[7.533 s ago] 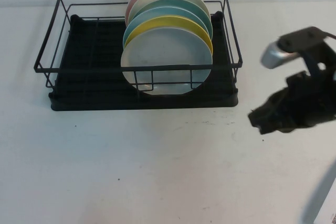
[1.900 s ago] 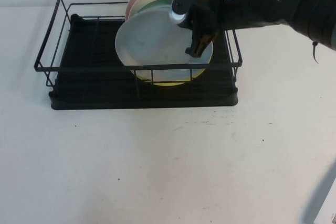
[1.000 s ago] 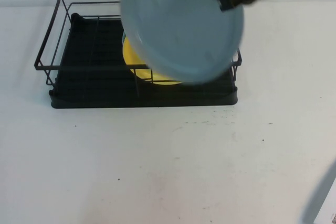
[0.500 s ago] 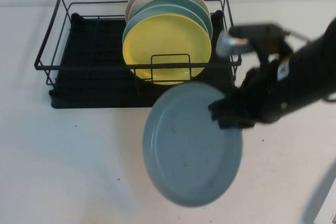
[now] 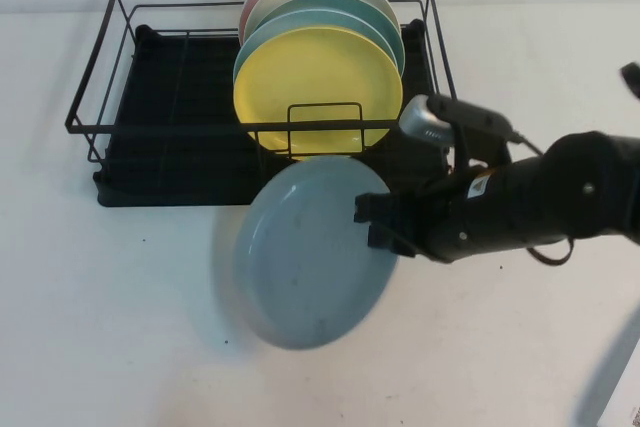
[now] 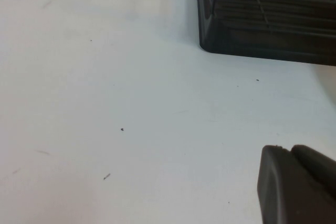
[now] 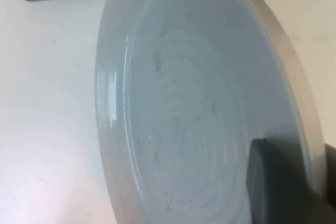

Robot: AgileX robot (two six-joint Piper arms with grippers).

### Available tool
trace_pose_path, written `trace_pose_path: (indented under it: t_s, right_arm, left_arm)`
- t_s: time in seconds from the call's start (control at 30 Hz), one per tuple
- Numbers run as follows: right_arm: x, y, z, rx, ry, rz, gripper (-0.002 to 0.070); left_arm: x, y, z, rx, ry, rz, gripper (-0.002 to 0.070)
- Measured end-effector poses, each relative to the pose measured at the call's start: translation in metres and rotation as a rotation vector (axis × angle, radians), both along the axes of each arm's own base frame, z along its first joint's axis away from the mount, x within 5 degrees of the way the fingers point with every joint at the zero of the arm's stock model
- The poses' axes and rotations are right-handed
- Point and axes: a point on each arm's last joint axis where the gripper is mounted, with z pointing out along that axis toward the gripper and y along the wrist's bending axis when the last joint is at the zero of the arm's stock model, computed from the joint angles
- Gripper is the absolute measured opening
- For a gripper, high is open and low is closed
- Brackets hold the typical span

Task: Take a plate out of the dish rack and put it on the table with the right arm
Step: Place the plate from the table

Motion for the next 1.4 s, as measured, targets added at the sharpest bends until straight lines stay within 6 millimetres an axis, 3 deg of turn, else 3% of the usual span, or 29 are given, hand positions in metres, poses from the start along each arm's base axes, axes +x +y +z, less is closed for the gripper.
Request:
trace_pose_path:
  t_s: [0.23, 0.9, 1.17, 1.4]
  right_arm:
    - [0.009, 0.008, -0.031, -0.011, 0.085, -0.035, 0.0076]
    - [0.020, 0.014, -0.056, -0.002, 0.114, -0.085, 0.0078]
    - [0.025, 0.016, -0.072, -0.045, 0.105, -0.075, 0.0185]
    - [0.027, 0.015, -0.075, -0.069, 0.071, -0.060, 0.0202]
  left_arm:
    - [0.000, 0.000, 0.000, 0.000, 0.000, 0.000, -0.0003]
    - [0.000, 0.000, 0.000, -0.001, 0.000, 0.000, -0.0003]
    - [0.000, 0.000, 0.000, -0.001, 0.000, 0.000, -0.0003]
    - [0.000, 0.000, 0.000, -0.001, 0.000, 0.000, -0.0003]
